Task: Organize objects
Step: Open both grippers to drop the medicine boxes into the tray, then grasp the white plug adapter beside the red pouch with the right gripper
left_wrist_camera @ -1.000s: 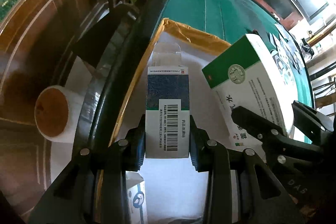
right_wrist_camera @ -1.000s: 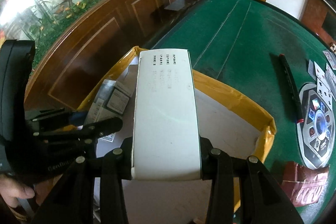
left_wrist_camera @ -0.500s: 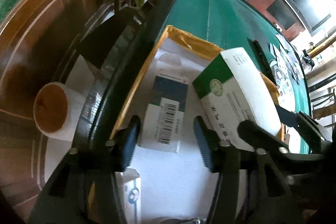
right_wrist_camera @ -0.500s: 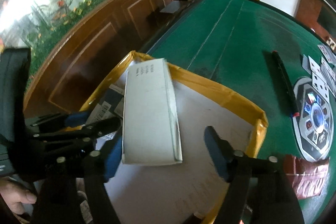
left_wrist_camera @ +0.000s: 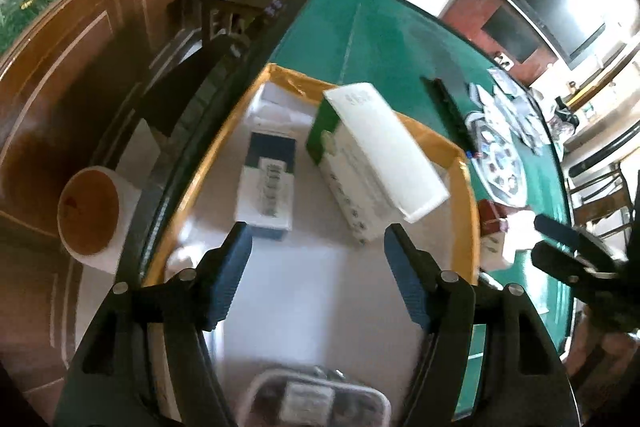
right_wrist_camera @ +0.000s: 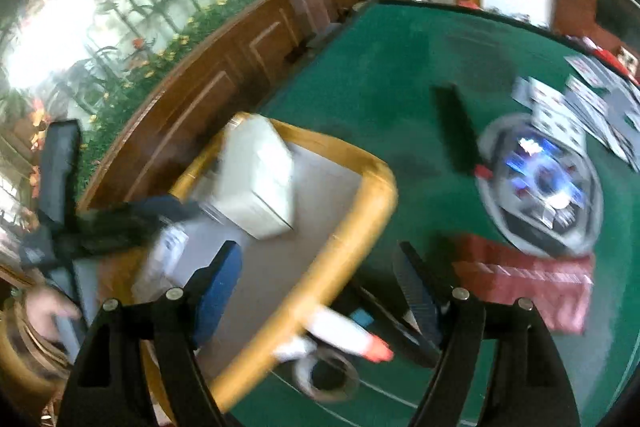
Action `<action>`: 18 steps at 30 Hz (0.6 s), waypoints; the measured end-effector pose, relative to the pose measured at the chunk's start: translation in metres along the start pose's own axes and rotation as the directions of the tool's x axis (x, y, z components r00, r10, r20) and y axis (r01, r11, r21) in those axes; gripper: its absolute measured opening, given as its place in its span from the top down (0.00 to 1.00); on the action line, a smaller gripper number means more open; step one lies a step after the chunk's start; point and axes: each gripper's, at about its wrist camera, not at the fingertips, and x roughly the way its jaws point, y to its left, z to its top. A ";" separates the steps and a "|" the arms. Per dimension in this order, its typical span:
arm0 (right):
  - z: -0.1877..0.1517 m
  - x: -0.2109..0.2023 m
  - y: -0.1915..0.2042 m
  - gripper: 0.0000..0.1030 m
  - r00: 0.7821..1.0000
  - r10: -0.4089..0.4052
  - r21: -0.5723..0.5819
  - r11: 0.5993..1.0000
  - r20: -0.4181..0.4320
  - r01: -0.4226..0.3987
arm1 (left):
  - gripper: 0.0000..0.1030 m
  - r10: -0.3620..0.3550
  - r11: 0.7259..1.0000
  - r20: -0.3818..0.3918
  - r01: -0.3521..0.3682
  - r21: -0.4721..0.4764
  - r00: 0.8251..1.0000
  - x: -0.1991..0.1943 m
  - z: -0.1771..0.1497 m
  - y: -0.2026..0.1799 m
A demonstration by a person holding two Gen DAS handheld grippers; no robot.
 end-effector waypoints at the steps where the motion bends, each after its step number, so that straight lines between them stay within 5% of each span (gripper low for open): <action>1: -0.009 -0.005 -0.011 0.24 1.000 -0.022 0.010 1.000 -0.005 0.022 | 0.32 -0.004 1.000 0.000 0.004 0.004 1.000 -0.002 -0.003 -0.004; 11: -0.083 -0.017 -0.084 0.24 0.996 -0.045 0.156 0.986 -0.078 0.057 | 0.23 -0.100 0.985 -0.080 0.111 0.133 0.992 -0.007 -0.056 -0.096; 15: -0.095 -0.015 -0.076 0.24 0.996 -0.005 0.114 0.993 -0.086 0.015 | 0.23 -0.137 0.969 -0.135 0.161 0.188 0.981 -0.006 -0.085 -0.127; 18: -0.099 -0.016 -0.049 0.24 0.992 0.099 -0.008 0.995 -0.073 -0.099 | 0.23 -0.150 0.960 -0.159 0.182 0.213 0.976 -0.010 -0.108 -0.135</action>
